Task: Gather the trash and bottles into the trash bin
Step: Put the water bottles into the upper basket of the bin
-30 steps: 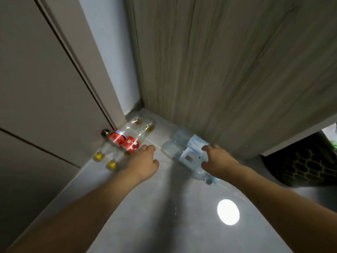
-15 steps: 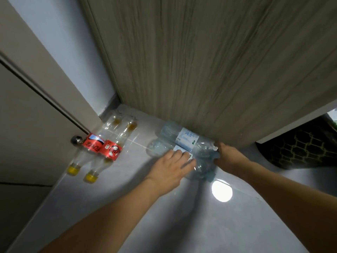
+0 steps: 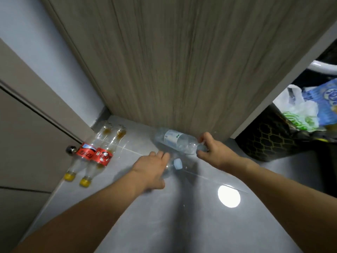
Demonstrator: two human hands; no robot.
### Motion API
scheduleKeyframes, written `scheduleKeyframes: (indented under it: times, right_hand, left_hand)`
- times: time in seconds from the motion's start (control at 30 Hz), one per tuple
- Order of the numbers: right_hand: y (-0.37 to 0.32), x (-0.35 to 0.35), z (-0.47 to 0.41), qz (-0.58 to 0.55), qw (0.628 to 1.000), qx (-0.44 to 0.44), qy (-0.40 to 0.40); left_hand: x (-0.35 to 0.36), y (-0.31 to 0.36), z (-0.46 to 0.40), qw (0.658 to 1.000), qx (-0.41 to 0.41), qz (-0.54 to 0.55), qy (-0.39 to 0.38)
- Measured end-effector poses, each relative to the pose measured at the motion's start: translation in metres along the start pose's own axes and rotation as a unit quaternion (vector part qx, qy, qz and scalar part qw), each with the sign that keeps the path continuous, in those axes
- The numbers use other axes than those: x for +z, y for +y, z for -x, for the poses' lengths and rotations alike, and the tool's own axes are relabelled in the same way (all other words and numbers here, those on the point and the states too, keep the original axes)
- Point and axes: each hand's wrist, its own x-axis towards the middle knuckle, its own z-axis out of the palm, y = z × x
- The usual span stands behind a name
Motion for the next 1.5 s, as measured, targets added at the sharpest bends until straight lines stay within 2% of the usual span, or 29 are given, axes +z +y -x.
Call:
scheduleKeyframes:
  times: [0.13,0.23,0.37,0.47,0.67,0.77,1.0,1.27,1.37,1.5]
  right_hand:
    - [-0.017,-0.05,0.024,0.039,0.999,-0.012,-0.003]
    - [-0.032,-0.091,0.048,0.09,0.996,-0.023,-0.016]
    - [-0.044,-0.147,0.083,0.155,0.985,-0.011,-0.074]
    - [-0.039,-0.193,0.107,0.139,0.981,0.031,-0.132]
    - [-0.005,-0.286,0.152,0.069,0.987,0.064,-0.13]
    - [0.014,-0.327,0.167,0.023,0.994,0.059,-0.084]
    - [0.054,-0.414,0.191,-0.071,0.996,-0.011,0.057]
    - [0.098,-0.46,0.175,-0.156,0.95,-0.081,0.257]
    - [0.103,-0.459,0.149,-0.147,0.933,-0.089,0.316]
    - [0.122,-0.462,0.109,-0.08,0.91,-0.074,0.401]
  left_hand:
    - [-0.048,0.007,0.026,0.989,-0.023,0.148,0.018]
    - [-0.093,0.029,0.047,0.977,-0.026,0.207,0.046]
    - [-0.156,0.073,0.071,0.97,-0.028,0.218,0.103]
    - [-0.197,0.11,0.08,0.967,-0.009,0.213,0.142]
    - [-0.27,0.201,0.08,0.963,0.047,0.148,0.222]
    - [-0.306,0.236,0.068,0.954,0.045,0.123,0.27]
    - [-0.383,0.298,0.01,0.929,0.027,0.156,0.333]
    - [-0.435,0.327,-0.066,0.908,0.028,0.214,0.358]
    - [-0.431,0.327,-0.101,0.892,0.037,0.234,0.386]
    - [-0.436,0.322,-0.157,0.863,0.033,0.27,0.426]
